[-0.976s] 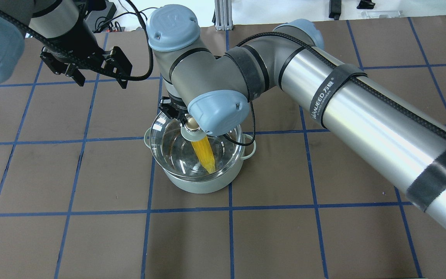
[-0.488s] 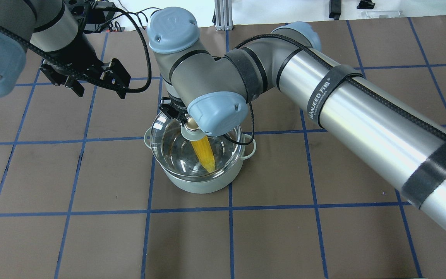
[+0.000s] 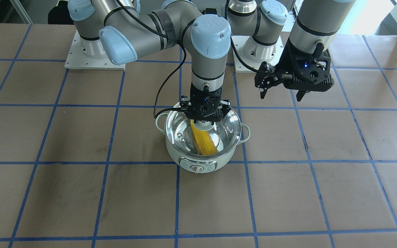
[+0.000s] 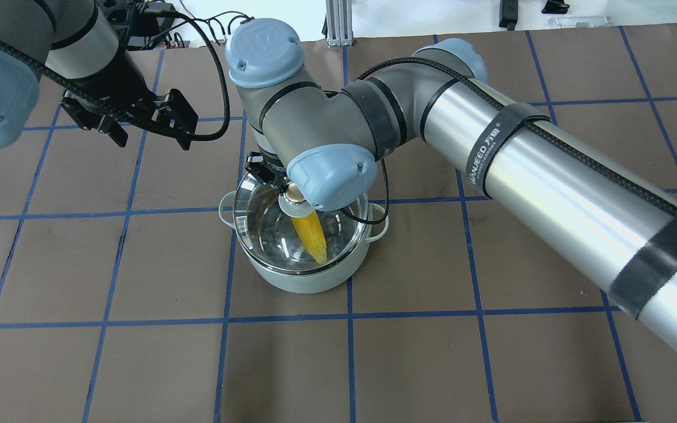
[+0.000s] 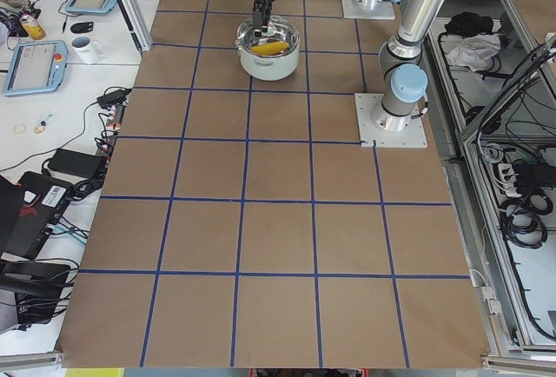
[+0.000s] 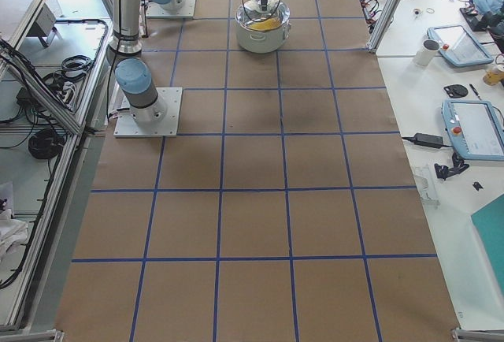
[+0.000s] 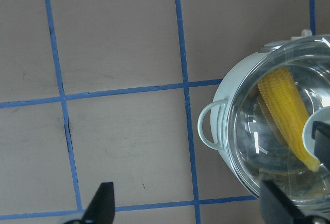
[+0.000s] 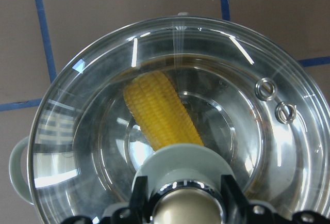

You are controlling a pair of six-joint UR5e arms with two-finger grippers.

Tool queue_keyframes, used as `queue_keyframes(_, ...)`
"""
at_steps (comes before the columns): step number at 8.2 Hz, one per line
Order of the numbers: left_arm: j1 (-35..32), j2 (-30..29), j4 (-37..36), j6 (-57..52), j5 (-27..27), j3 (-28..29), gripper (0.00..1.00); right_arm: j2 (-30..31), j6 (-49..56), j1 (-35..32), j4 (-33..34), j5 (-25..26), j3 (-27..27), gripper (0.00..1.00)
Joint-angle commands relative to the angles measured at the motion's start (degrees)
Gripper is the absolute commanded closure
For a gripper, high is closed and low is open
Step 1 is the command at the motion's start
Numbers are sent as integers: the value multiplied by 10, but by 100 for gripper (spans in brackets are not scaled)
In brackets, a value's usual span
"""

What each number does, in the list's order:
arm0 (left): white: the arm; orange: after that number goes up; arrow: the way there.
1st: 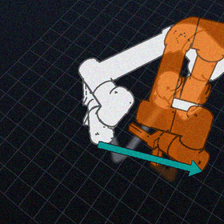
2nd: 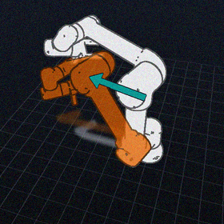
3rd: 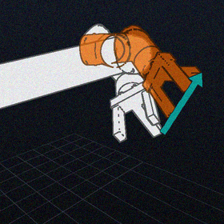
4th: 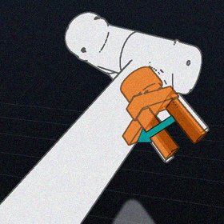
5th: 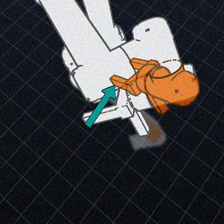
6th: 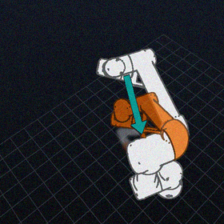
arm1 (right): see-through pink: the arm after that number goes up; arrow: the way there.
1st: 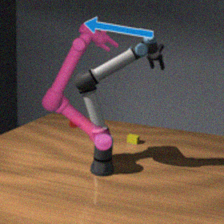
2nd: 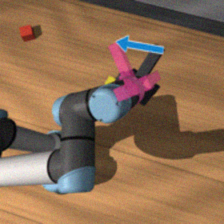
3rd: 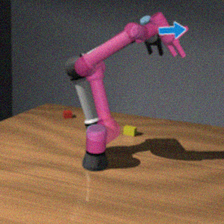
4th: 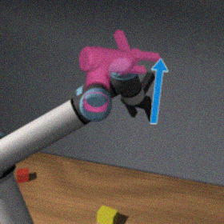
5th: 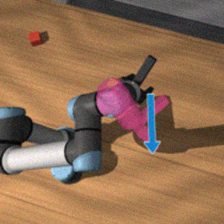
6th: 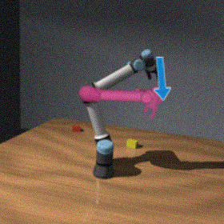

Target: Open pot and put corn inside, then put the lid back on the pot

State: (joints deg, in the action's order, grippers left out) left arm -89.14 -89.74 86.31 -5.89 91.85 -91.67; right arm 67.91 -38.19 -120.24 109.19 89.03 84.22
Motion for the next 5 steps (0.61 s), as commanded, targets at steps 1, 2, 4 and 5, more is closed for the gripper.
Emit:
queue_keyframes(1,0,-1,0,0,0,0,0,1,-7,0,-1,-4,2,80)
queue_keyframes(2,0,-3,0,0,0,0,0,1,-15,0,-5,-8,2,81)
queue_keyframes(4,0,-3,0,0,0,0,0,2,-17,0,-11,-21,2,82)
queue_keyframes(5,0,-4,0,0,0,0,0,3,-20,0,-12,-22,2,82)
